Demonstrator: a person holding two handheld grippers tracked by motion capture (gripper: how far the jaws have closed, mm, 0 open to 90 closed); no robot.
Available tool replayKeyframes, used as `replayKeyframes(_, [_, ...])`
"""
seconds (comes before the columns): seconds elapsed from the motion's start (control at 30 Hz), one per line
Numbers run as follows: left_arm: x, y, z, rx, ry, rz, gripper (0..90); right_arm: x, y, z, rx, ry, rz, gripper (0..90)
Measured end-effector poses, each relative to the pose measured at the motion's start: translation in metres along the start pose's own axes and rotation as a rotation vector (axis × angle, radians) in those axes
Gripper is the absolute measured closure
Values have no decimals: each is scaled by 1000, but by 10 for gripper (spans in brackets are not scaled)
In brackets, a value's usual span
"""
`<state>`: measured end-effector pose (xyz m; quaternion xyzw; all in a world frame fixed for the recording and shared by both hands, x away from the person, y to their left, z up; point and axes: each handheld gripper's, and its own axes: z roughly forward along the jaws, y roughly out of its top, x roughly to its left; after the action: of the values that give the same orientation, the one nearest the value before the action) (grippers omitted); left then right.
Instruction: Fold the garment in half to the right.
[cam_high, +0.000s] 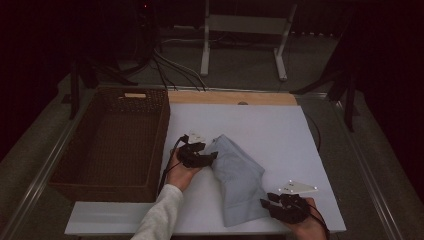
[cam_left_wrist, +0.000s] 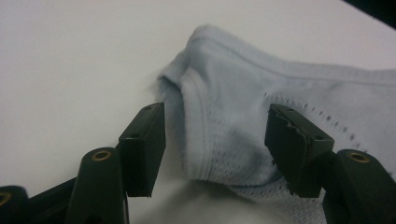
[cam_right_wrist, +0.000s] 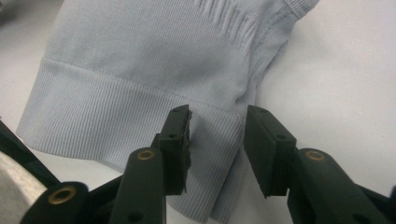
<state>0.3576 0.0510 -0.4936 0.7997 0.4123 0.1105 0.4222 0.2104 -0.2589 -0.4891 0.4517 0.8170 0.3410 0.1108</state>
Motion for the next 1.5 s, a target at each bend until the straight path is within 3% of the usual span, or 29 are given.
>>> replayKeyframes(0.13, [2,-4,4,27,-3,-8,412,0,0,0,6,-7,-6,661])
replayKeyframes(0.33, [2,-4,6,46,-11,-2,715,1,0,1,24,1,-19,741])
replayKeyframes(0.47, [2,0,5,43,-11,3,812,1,0,1,28,3,-27,751])
replayKeyframes(0.67, [3,6,2,18,0,-1,825,1,0,0,31,3,-33,758])
replayKeyframes(0.97, [9,21,-3,-20,23,-19,827,1,0,0,49,-2,-51,850])
replayKeyframes(1.37, [18,27,-2,-14,67,-46,828,0,0,1,63,-17,-57,873])
replayKeyframes(1.5, [15,26,4,-7,56,-43,818,-1,0,1,67,-22,-52,872])
